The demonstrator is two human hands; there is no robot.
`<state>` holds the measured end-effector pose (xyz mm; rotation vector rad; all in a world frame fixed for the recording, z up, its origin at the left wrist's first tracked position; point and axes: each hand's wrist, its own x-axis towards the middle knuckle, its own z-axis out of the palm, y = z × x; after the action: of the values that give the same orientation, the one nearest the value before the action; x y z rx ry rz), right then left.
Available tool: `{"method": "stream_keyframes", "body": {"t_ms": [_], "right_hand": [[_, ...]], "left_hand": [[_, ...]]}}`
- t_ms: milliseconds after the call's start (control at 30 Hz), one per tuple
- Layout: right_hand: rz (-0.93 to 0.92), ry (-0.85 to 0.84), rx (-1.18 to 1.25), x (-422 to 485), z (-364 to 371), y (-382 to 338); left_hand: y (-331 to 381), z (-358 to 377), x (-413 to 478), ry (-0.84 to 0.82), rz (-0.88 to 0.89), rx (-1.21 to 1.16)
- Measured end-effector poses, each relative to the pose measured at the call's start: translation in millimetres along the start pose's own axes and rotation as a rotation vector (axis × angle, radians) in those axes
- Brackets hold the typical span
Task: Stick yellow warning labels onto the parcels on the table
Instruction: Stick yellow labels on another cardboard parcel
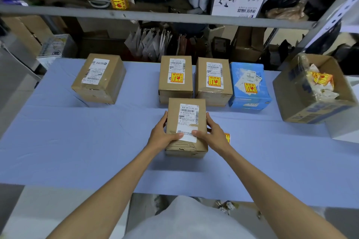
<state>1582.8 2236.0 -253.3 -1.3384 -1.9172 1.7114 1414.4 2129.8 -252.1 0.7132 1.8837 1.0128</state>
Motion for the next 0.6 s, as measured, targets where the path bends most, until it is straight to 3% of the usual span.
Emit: {"method": "stream_keyframes", "body": {"t_ms": [167,367,600], "right_hand": [[0.006,-0.003,-0.025,6,-14,9],[0.125,0.351,-0.412,15,-57,42],[0.283,0.290,-0.564,26,-55,62]], "left_hand": [[-1,5,-1,0.005,-0.004,-0.046],[0,7,-6,0.023,-0.014,-0.075],[2,6,-4,0.009,-0.043,-0.056]]}}
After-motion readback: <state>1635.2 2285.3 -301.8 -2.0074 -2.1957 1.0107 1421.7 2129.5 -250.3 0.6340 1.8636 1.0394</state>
